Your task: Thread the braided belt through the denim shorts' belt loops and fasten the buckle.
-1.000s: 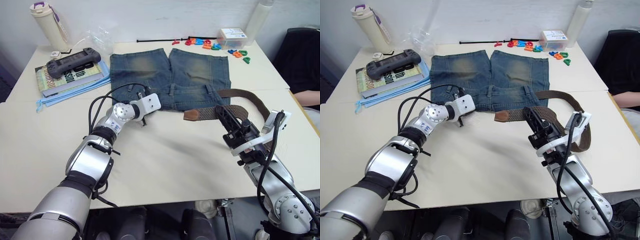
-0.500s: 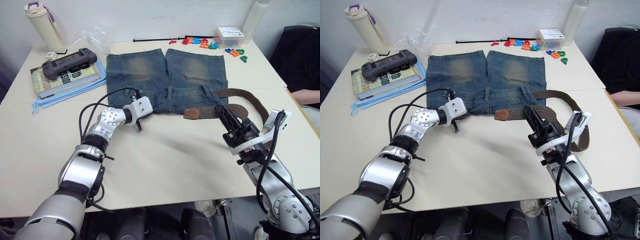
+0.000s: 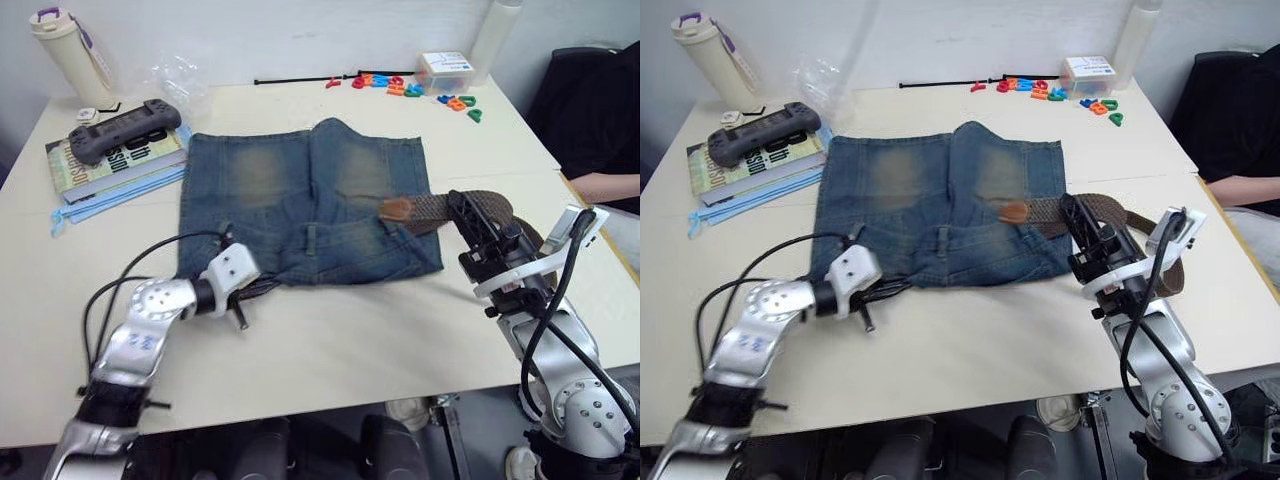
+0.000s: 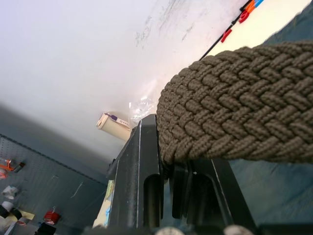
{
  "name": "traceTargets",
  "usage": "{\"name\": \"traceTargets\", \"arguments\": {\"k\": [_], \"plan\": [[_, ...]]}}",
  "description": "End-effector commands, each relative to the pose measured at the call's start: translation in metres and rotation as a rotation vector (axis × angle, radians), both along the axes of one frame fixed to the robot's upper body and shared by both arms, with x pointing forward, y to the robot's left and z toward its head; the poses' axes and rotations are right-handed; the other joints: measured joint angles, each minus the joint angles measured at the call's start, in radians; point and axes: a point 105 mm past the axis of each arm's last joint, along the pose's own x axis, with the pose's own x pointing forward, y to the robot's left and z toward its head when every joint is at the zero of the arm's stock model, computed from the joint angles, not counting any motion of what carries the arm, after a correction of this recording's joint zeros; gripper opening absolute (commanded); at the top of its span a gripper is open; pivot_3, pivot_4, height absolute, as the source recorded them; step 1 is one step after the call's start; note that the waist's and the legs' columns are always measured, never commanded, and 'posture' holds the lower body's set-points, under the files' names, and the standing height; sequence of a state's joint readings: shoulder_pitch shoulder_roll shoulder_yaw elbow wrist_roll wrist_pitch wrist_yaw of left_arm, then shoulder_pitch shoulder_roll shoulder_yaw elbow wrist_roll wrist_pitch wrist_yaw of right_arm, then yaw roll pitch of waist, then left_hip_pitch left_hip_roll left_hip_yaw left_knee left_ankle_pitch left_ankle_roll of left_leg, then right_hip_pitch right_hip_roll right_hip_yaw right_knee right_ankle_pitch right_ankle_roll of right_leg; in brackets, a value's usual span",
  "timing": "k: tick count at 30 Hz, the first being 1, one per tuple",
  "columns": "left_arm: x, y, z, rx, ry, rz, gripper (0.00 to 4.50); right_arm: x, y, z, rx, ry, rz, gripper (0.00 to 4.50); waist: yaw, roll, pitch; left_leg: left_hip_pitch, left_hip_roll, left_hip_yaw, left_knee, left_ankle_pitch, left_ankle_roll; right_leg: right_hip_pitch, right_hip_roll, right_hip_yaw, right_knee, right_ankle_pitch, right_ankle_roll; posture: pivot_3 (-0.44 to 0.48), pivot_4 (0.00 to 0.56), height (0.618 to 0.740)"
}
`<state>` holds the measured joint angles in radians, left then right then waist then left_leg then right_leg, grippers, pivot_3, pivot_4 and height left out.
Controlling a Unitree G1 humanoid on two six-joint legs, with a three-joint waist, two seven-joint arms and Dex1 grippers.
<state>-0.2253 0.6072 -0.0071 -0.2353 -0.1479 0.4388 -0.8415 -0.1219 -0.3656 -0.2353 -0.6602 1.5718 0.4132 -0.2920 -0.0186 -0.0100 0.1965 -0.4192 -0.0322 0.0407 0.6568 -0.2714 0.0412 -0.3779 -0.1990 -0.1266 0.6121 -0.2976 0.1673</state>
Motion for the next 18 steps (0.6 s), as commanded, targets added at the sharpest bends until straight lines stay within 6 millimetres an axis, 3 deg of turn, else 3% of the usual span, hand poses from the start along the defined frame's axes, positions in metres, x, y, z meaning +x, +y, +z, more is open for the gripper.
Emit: {"name": "traceTargets", "arguments": {"k": [1, 5, 10, 14, 18], "plan": [[-0.034, -0.004, 0.007, -0.046, 0.06, -0.038, 0.02, -0.008, -0.002, 0.01, -0.023, -0.034, 0.007, 0.0, 0.001, 0.0, 0.0, 0.0, 0.0, 0.0, 0.0, 0.0, 0.0, 0.0, 0.0, 0.0, 0.0, 0.0, 0.0, 0.0, 0.15, 0.703], [-0.05, 0.015, -0.008, 0.029, 0.085, 0.019, 0.02, -0.007, -0.008, 0.0, -0.09, 0.026, 0.017, 0.0, 0.012, 0.001, 0.0, 0.0, 0.0, 0.0, 0.0, 0.0, 0.0, 0.0, 0.0, 0.001, 0.0, 0.0, -0.001, 0.0, 0.15, 0.703], [-0.05, 0.031, -0.023, 0.101, 0.053, 0.075, 0.02, -0.005, -0.012, -0.013, -0.165, 0.093, 0.039, 0.0, 0.023, 0.002, 0.0, 0.001, 0.0, 0.001, 0.0, -0.001, -0.001, 0.0, 0.0, 0.001, 0.0, -0.001, -0.001, 0.0, 0.15, 0.703], [-0.048, 0.032, -0.022, 0.092, 0.018, 0.073, 1.47, -0.001, -0.019, -0.017, -0.234, 0.131, 0.049, 0.0, 0.024, 0.003, -0.001, 0.001, 0.0, 0.001, 0.0, -0.001, -0.001, 0.0, 0.0, 0.001, 0.001, -0.001, -0.001, 0.0, 0.15, 0.703], [-0.043, 0.022, 0.006, -0.089, -0.016, 0.077, 3.31, 0.006, -0.029, -0.024, -0.321, 0.189, 0.065, 0.0, 0.032, 0.003, -0.001, 0.001, 0.0, 0.001, 0.001, -0.001, -0.001, 0.001, 0.0, 0.0, 0.001, 0.0, -0.002, 0.0, 0.15, 0.703]]}}
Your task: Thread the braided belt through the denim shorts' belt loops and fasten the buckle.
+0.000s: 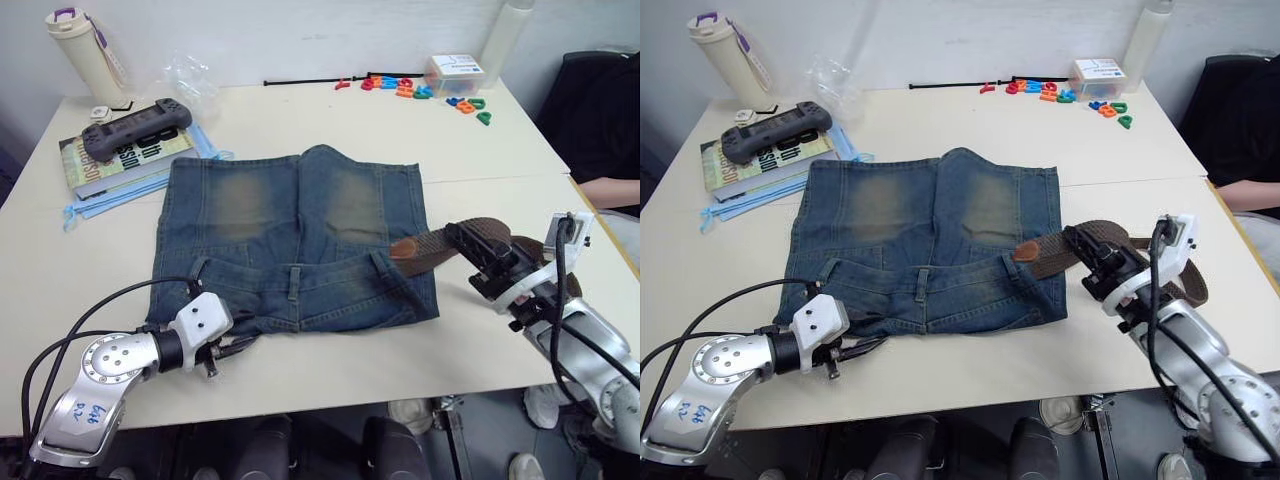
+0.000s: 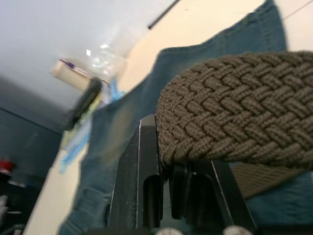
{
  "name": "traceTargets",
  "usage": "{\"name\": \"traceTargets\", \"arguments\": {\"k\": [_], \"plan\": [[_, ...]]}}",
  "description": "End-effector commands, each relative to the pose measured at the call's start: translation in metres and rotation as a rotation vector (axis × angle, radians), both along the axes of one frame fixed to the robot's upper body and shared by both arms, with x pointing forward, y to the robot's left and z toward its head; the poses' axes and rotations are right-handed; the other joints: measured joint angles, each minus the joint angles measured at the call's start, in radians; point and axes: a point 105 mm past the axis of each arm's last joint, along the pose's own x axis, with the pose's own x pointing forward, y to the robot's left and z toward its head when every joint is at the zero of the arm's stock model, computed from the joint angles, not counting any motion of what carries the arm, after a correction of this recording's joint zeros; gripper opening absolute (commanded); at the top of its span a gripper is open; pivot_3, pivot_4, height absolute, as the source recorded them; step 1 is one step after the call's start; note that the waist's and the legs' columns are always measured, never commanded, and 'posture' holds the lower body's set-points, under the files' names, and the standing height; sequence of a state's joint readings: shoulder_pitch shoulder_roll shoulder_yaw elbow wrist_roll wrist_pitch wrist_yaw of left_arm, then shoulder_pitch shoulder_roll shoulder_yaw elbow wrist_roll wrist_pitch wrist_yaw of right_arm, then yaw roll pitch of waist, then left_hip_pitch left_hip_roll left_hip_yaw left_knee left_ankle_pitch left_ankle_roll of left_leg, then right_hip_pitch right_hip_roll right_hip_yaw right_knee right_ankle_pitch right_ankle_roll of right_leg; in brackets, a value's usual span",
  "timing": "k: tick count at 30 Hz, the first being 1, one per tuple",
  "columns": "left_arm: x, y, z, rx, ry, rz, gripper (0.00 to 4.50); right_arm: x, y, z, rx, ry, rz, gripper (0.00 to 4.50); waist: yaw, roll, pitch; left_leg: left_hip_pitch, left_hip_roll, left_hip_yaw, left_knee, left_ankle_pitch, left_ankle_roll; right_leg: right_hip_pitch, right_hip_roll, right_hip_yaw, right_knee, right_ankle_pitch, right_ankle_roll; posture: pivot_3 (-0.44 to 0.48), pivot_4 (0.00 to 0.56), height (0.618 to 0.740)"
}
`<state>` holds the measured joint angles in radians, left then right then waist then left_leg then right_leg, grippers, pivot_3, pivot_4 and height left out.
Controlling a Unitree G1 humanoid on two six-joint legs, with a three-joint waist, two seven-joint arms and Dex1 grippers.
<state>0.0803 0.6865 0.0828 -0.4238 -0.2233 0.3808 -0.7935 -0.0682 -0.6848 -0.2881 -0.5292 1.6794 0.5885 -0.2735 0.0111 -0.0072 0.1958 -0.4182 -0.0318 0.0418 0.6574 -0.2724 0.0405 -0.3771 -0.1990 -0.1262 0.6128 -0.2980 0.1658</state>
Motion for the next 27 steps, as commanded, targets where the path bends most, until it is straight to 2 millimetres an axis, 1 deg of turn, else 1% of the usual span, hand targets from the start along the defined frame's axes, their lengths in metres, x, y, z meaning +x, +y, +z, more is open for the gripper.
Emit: {"name": "traceTargets", "arguments": {"k": [1, 3, 4, 7, 11, 16, 22, 27], "plan": [[0.001, -0.007, 0.036, -0.217, -0.023, 0.001, 3.75, 0.003, -0.005, 0.006, -0.037, -0.006, 0.037, 0.0, 0.004, 0.0, 0.0, 0.0, 0.0, 0.0, 0.0, 0.0, 0.0, 0.0, 0.0, 0.0, 0.0, 0.0, 0.0, 0.0, 0.15, 0.703], [-0.018, -0.022, 0.052, -0.394, 0.081, -0.11, 3.75, 0.01, -0.006, 0.002, -0.08, 0.017, 0.053, 0.0, 0.005, 0.0, 0.0, -0.001, 0.001, -0.001, 0.001, 0.0, 0.0, 0.0, 0.001, -0.001, 0.0, 0.0, 0.0, 0.0, 0.15, 0.703], [-0.025, -0.027, 0.057, -0.433, 0.112, -0.152, 3.75, 0.013, -0.006, 0.001, -0.092, 0.027, 0.061, 0.0, 0.006, 0.0, 0.0, -0.001, 0.001, -0.001, 0.003, 0.0, 0.0, 0.0, 0.001, 0.0, 0.0, 0.0, 0.0, 0.0, 0.15, 0.703], [-0.034, -0.034, 0.058, -0.452, 0.171, -0.205, 3.75, 0.024, -0.005, -0.003, -0.113, 0.044, 0.087, 0.0, 0.006, 0.0, 0.0, -0.002, 0.001, -0.001, 0.005, -0.001, 0.0, 0.001, 0.001, -0.001, 0.0, 0.0, 0.0, 0.0, 0.15, 0.703], [-0.029, -0.038, 0.059, -0.458, 0.154, -0.18, 3.75, 0.036, -0.006, -0.014, -0.144, 0.075, 0.095, 0.0, 0.012, 0.0, 0.0, -0.001, 0.001, 0.0, 0.005, -0.001, 0.0, 0.002, 0.002, -0.001, 0.0, 0.0, 0.0, 0.0, 0.15, 0.703], [-0.026, -0.043, 0.063, -0.48, 0.138, -0.162, 3.75, 0.044, 0.0, -0.022, -0.16, 0.084, 0.137, 0.0, 0.015, 0.0, 0.0, -0.003, 0.001, 0.0, 0.007, -0.001, 0.001, 0.001, 0.001, -0.001, 0.0, 0.0, 0.0, 0.0, 0.15, 0.703], [-0.025, -0.043, 0.062, -0.485, 0.133, -0.148, 3.75, 0.05, 0.005, -0.03, -0.166, 0.088, 0.157, 0.0, 0.014, 0.0, 0.0, -0.002, 0.001, 0.0, 0.007, -0.001, 0.001, 0.001, 0.002, -0.001, 0.0, 0.0, 0.0, 0.0, 0.15, 0.703], [-0.022, -0.046, 0.063, -0.49, 0.117, -0.143, 3.75, 0.051, 0.007, -0.031, -0.159, 0.078, 0.166, 0.0, 0.014, 0.0, 0.0, -0.002, 0.001, 0.0, 0.007, -0.001, 0.001, 0.001, 0.002, -0.001, 0.0, 0.0, 0.0, 0.0, 0.15, 0.703]]}}
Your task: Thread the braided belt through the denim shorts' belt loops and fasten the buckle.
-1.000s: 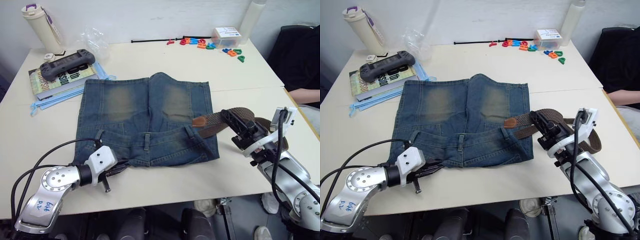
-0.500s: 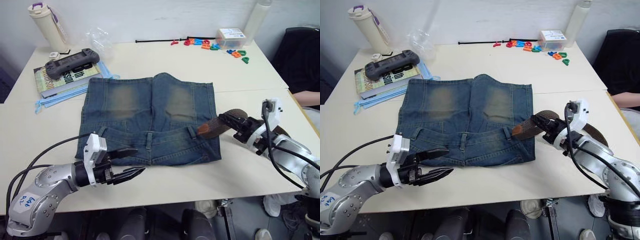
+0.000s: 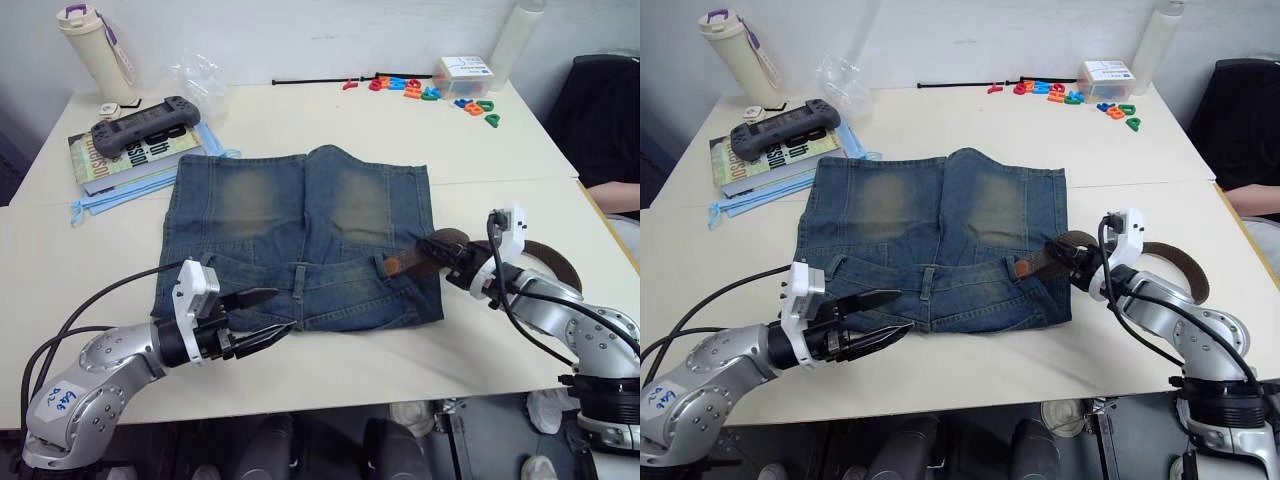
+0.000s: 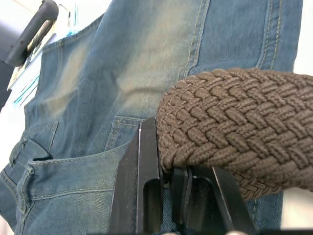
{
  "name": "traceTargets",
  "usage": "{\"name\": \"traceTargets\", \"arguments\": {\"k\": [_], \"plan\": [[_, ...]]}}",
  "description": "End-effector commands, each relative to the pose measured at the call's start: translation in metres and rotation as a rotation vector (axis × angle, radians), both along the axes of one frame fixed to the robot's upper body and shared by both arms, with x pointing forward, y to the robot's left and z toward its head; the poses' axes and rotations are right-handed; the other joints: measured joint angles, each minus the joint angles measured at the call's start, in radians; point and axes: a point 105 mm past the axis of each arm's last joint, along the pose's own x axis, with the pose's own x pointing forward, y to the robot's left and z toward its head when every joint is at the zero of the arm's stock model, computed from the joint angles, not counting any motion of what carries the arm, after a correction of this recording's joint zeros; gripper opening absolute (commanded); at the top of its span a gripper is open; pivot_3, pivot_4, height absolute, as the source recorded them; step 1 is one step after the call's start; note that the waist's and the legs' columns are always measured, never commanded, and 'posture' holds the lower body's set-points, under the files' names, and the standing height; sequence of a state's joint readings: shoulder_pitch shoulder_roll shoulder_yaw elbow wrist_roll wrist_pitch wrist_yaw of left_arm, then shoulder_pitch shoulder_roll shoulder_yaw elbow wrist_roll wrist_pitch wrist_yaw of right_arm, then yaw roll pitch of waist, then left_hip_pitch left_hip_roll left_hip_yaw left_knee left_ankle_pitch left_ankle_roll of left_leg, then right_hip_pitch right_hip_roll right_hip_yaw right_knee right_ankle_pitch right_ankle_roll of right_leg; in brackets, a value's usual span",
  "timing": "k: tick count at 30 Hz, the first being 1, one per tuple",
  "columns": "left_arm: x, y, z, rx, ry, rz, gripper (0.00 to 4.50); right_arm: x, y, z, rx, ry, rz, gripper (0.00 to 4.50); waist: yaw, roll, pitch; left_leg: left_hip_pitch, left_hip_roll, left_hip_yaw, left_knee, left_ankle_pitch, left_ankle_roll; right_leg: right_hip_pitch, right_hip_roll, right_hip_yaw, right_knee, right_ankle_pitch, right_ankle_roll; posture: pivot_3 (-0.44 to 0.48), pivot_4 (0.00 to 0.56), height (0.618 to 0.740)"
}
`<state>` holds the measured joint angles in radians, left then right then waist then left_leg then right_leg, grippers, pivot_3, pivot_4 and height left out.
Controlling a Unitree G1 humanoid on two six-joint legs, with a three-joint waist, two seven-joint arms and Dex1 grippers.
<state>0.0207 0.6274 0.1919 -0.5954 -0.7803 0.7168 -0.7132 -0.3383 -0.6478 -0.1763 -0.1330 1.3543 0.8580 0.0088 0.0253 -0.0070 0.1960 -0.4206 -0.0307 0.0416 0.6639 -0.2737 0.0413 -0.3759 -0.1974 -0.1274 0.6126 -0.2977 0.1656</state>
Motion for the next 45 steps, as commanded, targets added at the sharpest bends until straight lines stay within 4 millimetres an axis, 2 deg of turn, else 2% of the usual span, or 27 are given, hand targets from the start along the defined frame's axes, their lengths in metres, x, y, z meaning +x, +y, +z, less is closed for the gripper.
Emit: {"name": "traceTargets", "arguments": {"k": [1, 9, 13, 18, 22, 28, 31, 36, 45], "plan": [[-0.002, -0.008, 0.01, -0.019, -0.055, -0.021, 3.75, 0.001, 0.004, 0.01, 0.025, -0.042, 0.022, 0.0, 0.0, 0.0, 0.0, 0.0, 0.0, 0.0, 0.0, 0.0, 0.0, 0.0, 0.0, 0.0, 0.0, 0.0, 0.0, 0.0, 0.15, 0.703], [0.011, -0.021, 0.012, 0.018, -0.131, -0.034, 3.75, 0.0, 0.031, -0.013, 0.112, 0.068, 0.057, 0.0, -0.001, 0.0, 0.0, 0.0, 0.0, 0.0, 0.0, 0.0, -0.001, 0.0, 0.001, 0.0, 0.0, 0.0, 0.0, 0.0, 0.15, 0.703], [0.024, -0.029, 0.009, 0.083, -0.212, -0.009, 3.75, 0.001, 0.036, -0.017, 0.192, 0.118, 0.05, 0.0, -0.001, 0.0, 0.0, 0.0, 0.0, 0.0, 0.0, 0.0, -0.001, 0.0, 0.001, 0.0, 0.0, 0.0, 0.0, 0.0, 0.15, 0.703], [0.043, -0.045, 0.008, 0.188, -0.372, 0.013, 3.75, 0.003, 0.036, -0.016, 0.356, 0.189, 0.021, 0.0, -0.001, 0.0, 0.0, 0.0, 0.001, 0.0, 0.0, 0.0, -0.001, 0.0, 0.001, 0.0, 0.0, 0.0, 0.0, 0.0, 0.15, 0.703], [0.058, -0.056, -0.001, 0.333, -0.539, 0.009, 3.75, 0.005, 0.039, -0.016, 0.487, 0.261, 0.005, 0.0, -0.003, 0.0, 0.0, 0.0, 0.001, 0.001, 0.0, 0.0, -0.001, -0.001, 0.002, 0.001, 0.0, 0.0, 0.0, 0.0, 0.15, 0.703], [0.075, -0.07, -0.013, 0.47, -0.79, 0.043, 3.75, 0.002, 0.043, -0.019, 0.557, 0.327, 0.016, 0.0, -0.002, 0.0, 0.0, 0.0, 0.001, 0.001, -0.001, 0.0, -0.001, -0.001, 0.002, 0.001, 0.0, 0.0, 0.0, 0.0, 0.15, 0.703], [0.077, -0.079, -0.018, 0.496, -0.91, 0.038, 3.75, 0.003, 0.044, -0.018, 0.578, 0.339, 0.01, 0.0, -0.003, 0.001, 0.0, 0.0, 0.001, 0.002, -0.001, 0.0, 0.0, -0.002, 0.001, 0.001, 0.0, 0.0, 0.0, 0.0, 0.15, 0.703], [0.086, -0.095, -0.022, 0.533, -1.032, 0.048, 3.75, 0.002, 0.043, -0.021, 0.586, 0.347, -0.004, 0.0, 0.0, 0.001, 0.0, 0.0, 0.001, 0.002, -0.001, -0.001, 0.0, -0.002, 0.001, 0.001, 0.001, 0.0, 0.0, 0.0, 0.15, 0.703], [0.095, -0.107, -0.043, 0.568, -1.014, 0.039, 3.75, -0.001, 0.044, -0.014, 0.598, 0.322, -0.008, 0.0, 0.002, 0.002, -0.001, 0.0, 0.0, 0.002, 0.0, -0.001, 0.001, -0.002, -0.001, 0.001, 0.002, 0.0, 0.0, 0.0, 0.15, 0.703]]}}
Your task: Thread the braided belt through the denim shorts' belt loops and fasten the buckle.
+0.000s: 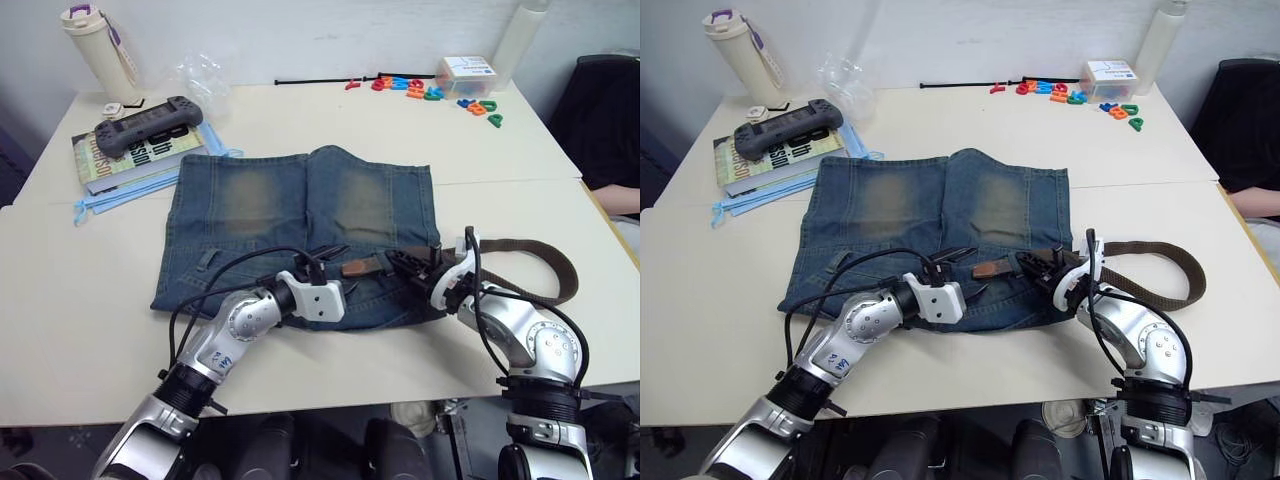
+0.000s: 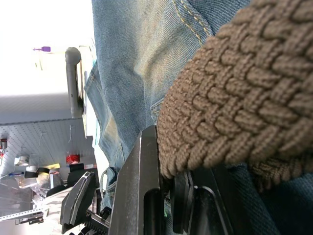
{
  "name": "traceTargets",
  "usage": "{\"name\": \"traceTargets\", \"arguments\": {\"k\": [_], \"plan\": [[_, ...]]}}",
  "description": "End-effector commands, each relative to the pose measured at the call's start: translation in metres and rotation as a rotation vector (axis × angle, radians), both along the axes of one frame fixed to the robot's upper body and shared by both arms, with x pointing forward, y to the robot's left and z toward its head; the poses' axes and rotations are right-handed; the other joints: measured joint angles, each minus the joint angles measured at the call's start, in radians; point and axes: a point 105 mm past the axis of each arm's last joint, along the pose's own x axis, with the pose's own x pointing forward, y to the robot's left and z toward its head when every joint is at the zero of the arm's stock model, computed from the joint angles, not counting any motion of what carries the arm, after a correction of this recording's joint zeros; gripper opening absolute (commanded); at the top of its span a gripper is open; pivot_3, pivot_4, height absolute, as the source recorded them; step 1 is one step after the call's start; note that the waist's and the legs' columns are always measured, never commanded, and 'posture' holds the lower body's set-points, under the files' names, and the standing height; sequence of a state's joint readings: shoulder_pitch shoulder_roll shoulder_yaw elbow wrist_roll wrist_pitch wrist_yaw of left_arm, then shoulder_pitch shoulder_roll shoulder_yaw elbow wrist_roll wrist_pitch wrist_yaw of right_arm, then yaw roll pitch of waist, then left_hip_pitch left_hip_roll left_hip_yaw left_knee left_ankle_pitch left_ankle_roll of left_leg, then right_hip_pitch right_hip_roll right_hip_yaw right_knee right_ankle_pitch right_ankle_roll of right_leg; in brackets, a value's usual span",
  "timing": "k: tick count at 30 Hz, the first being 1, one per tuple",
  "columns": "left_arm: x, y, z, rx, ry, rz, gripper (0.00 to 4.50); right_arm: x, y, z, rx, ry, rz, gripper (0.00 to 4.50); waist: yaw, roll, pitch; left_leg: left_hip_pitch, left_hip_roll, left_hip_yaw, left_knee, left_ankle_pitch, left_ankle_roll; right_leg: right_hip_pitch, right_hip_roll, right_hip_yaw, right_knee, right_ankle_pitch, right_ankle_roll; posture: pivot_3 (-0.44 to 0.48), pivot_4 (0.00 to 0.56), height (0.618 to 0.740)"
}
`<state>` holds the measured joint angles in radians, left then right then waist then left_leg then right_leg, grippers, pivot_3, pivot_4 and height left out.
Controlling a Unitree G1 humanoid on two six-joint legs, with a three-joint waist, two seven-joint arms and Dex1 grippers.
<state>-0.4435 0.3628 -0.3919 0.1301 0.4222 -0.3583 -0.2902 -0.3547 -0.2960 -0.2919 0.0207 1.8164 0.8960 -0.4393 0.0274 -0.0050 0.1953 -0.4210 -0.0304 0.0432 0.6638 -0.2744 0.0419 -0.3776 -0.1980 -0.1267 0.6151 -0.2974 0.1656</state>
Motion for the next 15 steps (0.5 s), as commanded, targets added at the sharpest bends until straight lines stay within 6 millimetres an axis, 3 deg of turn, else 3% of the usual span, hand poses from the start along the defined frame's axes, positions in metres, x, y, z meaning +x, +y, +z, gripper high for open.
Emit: {"name": "traceTargets", "arguments": {"k": [1, 10, 13, 15], "plan": [[0.001, -0.006, -0.015, 0.028, 0.026, 0.0, 3.75, -0.005, 0.005, 0.015, 0.029, -0.057, 0.019, 0.0, 0.0, 0.0, 0.0, 0.0, 0.0, 0.0, 0.0, 0.0, 0.0, 0.0, 0.0, 0.0, 0.0, 0.0, 0.0, 0.0, 0.15, 0.703], [0.008, -0.015, -0.021, 0.022, 0.097, 0.021, 3.75, -0.01, 0.008, 0.02, 0.026, -0.079, 0.011, 0.0, 0.003, 0.001, -0.001, 0.0, -0.001, 0.0, 0.001, 0.0, 0.001, 0.0, -0.002, 0.0, 0.002, 0.0, 0.0, 0.0, 0.15, 0.703], [0.008, -0.016, -0.022, 0.028, 0.106, 0.011, 3.04, -0.011, 0.007, 0.019, 0.024, -0.078, 0.007, 0.0, 0.003, 0.001, -0.001, 0.0, -0.001, 0.0, 0.001, 0.0, 0.001, 0.0, -0.002, 0.0, 0.002, 0.0, 0.0, 0.0, 0.15, 0.703], [0.007, -0.016, -0.023, 0.033, 0.107, 0.008, 2.19, -0.011, 0.007, 0.019, 0.023, -0.079, 0.005, 0.0, 0.002, 0.001, -0.001, 0.0, -0.001, 0.0, 0.001, 0.0, 0.001, 0.0, -0.002, 0.0, 0.002, 0.0, 0.0, 0.0, 0.15, 0.703]]}}
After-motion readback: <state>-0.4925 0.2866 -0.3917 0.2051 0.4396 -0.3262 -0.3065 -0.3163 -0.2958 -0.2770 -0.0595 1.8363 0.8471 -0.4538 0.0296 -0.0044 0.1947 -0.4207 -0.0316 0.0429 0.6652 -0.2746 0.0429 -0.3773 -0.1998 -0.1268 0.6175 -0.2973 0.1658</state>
